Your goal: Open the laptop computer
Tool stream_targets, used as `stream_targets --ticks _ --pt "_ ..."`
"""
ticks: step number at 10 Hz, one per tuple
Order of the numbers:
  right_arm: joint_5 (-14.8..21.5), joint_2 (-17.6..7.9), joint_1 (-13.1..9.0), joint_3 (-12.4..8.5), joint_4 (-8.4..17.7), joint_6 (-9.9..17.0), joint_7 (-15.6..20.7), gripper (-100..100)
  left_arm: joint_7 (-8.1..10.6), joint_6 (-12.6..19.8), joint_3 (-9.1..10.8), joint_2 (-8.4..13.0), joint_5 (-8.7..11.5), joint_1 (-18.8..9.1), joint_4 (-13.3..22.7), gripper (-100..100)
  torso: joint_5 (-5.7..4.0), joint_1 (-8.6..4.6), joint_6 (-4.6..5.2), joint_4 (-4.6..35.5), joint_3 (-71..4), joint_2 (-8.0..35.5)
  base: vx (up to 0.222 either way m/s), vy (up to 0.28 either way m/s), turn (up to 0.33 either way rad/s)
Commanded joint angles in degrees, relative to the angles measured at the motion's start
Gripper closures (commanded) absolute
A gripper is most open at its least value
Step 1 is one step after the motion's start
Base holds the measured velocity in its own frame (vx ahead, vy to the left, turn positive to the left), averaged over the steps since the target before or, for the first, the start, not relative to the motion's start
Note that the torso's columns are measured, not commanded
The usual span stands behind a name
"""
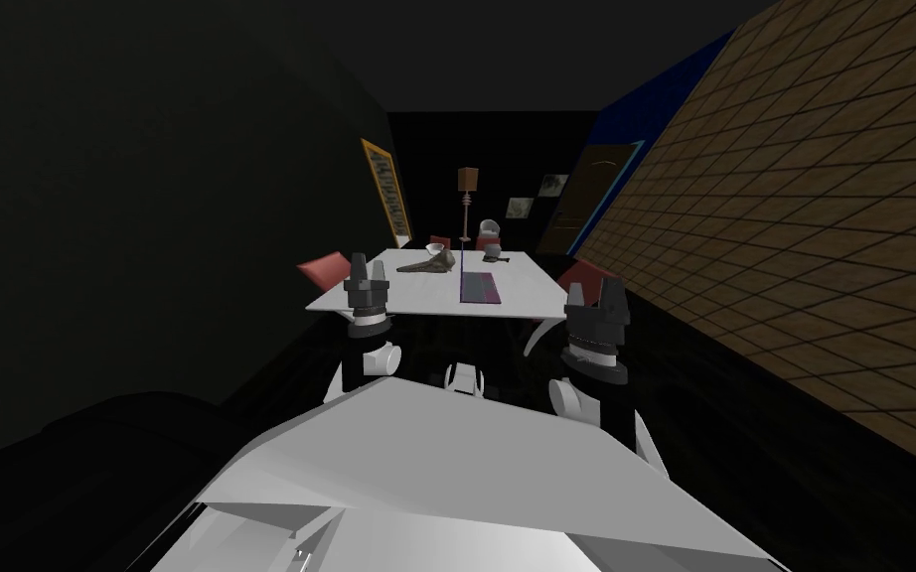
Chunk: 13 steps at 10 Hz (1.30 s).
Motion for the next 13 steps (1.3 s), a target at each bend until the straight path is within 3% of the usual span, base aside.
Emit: stream_targets --ticks 1,6,13 --pt "3.0 -3.8 -0.7 -0.8 1.7 0.8 1.5 -100 0.0 0.0 0.0 0.0 0.0 0.0 0.0 0 -0.01 -0.02 0.0 0.0 0.0 0.0 0.012 0.103 0.007" --pt "11.0 -8.8 -2.6 -2.8 5.5 3.1 5.5 -100 0.0 0.0 0.0 0.0 0.0 0.0 0.0 0 -0.02 -0.05 0.0 0.0 0.0 0.1 0.009 0.134 0.011" --pt "22.7 -13.9 -5.4 -5.7 10.8 6.4 11.3 -100 0.0 0.0 0.0 0.0 0.0 0.0 0.0 0 -0.03 -0.14 0.01 0.1 0.1 0.2 0.02 0.144 0.01"
